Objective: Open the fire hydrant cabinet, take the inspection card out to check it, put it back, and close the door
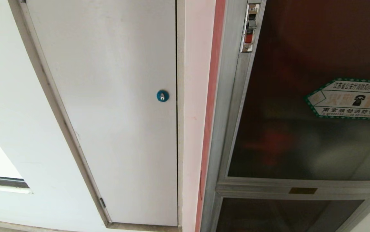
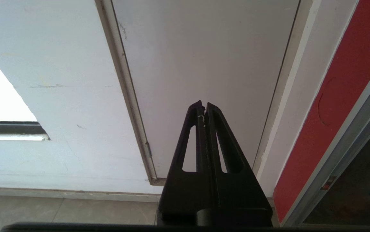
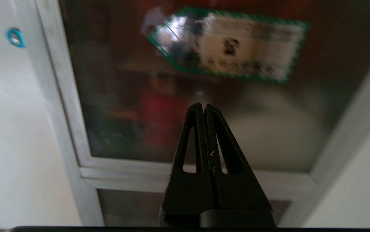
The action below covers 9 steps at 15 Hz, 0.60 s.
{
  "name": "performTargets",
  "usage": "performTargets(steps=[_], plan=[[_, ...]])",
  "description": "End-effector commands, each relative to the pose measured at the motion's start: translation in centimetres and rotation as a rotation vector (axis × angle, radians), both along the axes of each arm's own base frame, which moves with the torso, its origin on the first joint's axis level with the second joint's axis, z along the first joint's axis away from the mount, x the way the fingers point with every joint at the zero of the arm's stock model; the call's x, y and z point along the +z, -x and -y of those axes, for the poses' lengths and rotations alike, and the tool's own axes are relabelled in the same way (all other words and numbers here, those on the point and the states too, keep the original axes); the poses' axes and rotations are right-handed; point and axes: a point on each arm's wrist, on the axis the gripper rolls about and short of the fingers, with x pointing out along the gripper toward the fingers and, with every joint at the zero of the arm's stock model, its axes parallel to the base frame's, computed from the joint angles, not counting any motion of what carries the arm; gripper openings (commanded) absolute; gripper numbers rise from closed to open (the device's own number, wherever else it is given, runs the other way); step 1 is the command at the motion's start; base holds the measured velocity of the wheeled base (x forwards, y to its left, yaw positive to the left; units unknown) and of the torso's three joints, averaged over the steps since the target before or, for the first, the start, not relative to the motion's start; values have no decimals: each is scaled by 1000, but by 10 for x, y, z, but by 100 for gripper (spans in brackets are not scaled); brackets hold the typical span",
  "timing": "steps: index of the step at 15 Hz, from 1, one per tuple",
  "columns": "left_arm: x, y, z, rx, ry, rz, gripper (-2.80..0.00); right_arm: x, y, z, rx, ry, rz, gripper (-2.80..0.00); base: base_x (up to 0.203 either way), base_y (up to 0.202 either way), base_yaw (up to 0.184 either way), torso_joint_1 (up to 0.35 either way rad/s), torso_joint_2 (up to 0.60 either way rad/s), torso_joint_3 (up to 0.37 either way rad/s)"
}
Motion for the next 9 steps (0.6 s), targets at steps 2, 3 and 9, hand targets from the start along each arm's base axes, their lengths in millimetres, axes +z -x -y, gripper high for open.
performTargets(steps=[2, 3, 9], plan=[[0, 0, 0, -1, -2, -2, -280, -41, 22, -1, -36, -5, 33, -280, 0, 0, 0, 0, 0, 0], [0, 0, 0, 0, -2, -2, -280, -60, 20, -1, -34, -10, 2, -280, 0, 0, 0, 0, 0, 0], [0, 0, 0, -3, -2, -1, -280, -145, 11, -2, 10, -12, -107, -280, 0, 0, 0, 0, 2, 5]])
